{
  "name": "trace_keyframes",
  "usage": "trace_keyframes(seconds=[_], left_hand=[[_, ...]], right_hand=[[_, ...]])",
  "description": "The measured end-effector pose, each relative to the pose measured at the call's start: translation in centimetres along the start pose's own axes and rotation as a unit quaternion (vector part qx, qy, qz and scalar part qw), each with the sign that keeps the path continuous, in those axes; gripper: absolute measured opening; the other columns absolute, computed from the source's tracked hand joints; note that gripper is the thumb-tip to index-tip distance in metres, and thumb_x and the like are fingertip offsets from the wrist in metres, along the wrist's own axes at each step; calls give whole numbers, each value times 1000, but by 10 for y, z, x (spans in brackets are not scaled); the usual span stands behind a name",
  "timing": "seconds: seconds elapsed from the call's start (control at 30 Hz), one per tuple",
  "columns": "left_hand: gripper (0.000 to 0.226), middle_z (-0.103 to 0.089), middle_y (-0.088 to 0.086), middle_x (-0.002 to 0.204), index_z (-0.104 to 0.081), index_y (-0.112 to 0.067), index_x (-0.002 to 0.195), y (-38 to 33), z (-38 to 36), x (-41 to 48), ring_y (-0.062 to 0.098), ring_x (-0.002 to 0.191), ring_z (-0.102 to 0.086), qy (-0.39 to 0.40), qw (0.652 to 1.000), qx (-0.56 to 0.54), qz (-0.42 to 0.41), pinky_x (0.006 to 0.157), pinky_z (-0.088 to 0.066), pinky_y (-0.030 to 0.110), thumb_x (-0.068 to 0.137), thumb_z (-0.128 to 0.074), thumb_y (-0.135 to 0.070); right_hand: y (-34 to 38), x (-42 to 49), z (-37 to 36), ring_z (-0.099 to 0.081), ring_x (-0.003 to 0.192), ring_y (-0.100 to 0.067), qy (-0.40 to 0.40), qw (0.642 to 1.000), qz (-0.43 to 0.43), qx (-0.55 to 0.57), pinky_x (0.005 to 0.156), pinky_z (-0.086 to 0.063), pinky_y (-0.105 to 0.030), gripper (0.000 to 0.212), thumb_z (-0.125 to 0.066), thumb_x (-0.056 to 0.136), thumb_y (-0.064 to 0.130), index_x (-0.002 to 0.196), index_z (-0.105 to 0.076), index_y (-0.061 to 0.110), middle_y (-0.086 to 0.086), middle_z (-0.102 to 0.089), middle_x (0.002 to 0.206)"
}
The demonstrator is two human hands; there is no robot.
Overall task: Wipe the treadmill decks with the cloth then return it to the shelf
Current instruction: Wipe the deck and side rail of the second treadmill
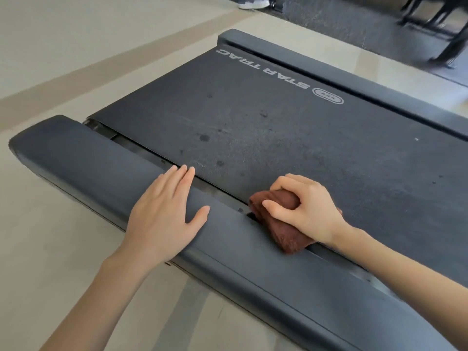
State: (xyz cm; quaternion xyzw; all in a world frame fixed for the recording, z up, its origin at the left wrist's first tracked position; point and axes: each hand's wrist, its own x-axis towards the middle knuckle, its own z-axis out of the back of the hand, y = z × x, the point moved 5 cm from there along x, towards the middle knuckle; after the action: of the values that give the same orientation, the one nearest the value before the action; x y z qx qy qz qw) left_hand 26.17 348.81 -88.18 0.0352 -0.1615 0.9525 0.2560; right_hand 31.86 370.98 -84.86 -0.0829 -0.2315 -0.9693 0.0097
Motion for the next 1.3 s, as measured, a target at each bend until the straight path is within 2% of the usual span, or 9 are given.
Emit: trace_keyframes(seconds=[0.1, 0.27, 0.43, 0.6, 0.77, 0.97, 1.1, 1.23, 1.3], left_hand=[[79, -29, 3, 152, -26, -9, 146, 1, 4, -7, 15, 142, -20, -1, 1000, 16, 5, 117, -13, 31, 83, -17, -58], [75, -38, 7, 146, -40, -5, 139, 17, 8, -27, 21, 138, -30, -30, 999, 4, 38, 115, -19, 37, 85, -23, -54], [70, -37, 5, 147, -41, -7, 138, 24, 9, -31, 19, 139, -29, -41, 998, -8, 49, 115, -18, 37, 86, -28, -52], [67, -33, 3, 149, -38, -10, 141, 24, 6, -30, 17, 140, -25, -35, 998, 8, 58, 115, -16, 37, 88, -27, -51], [60, -29, -4, 151, -35, -16, 143, 20, 9, -39, 10, 141, -17, -19, 997, -7, 68, 116, -8, 33, 94, -23, -48], [50, -27, -14, 151, -38, -30, 141, 32, 16, -54, 3, 141, -15, -13, 998, -19, 51, 116, -10, 42, 95, -25, -46], [55, -20, -19, 152, -32, -40, 141, 59, 24, -51, 0, 141, -6, -20, 994, -10, 107, 117, -1, 46, 90, -21, -58], [60, -18, -19, 153, -29, -42, 141, 86, 27, -42, -1, 141, -3, -45, 989, -6, 140, 117, 2, 45, 86, -17, -64], [62, -16, -17, 154, -28, -41, 142, 98, 27, -36, 0, 142, -2, -63, 986, -11, 155, 117, 3, 44, 86, -16, -64]], right_hand=[[20, 2, -10, -50, 74, -15, -20, 998, 27, -59, 73, -38, -29, 33, -57, 72, 54, 77, -61, 21, 9, -56, 73], [31, 36, -27, -50, 73, -22, 11, 980, 97, -174, 69, -38, -34, 29, -68, 74, 47, 78, -65, 18, 0, -57, 74], [51, 75, -51, -41, 70, -17, -5, 978, 157, -138, 67, -28, -30, 29, -66, 73, 47, 78, -65, 18, 1, -56, 73], [93, 145, -93, -39, 76, -11, -28, 978, 187, -88, 71, -29, -29, 30, -64, 76, 52, 79, -62, 22, 11, -46, 74], [117, 181, -115, -51, 88, -18, -23, 977, 193, -84, 75, -30, -31, 31, -57, 79, 54, 86, -62, 25, 8, -53, 81], [86, 124, -83, -53, 80, -22, -28, 981, 192, -9, 74, -37, -34, 28, -61, 75, 48, 82, -66, 21, 5, -57, 77], [58, 75, -51, -53, 74, -19, -16, 986, 164, 12, 74, -42, -38, 36, -49, 70, 52, 76, -65, 21, 7, -58, 74], [60, 64, -30, -56, 78, -14, 0, 979, 124, 159, 76, -45, -34, 26, -57, 69, 48, 75, -62, 23, 10, -60, 76], [81, 58, -34, -57, 78, -13, 16, 976, 142, 166, 74, -45, -34, 22, -58, 69, 48, 75, -61, 27, 10, -60, 76]])
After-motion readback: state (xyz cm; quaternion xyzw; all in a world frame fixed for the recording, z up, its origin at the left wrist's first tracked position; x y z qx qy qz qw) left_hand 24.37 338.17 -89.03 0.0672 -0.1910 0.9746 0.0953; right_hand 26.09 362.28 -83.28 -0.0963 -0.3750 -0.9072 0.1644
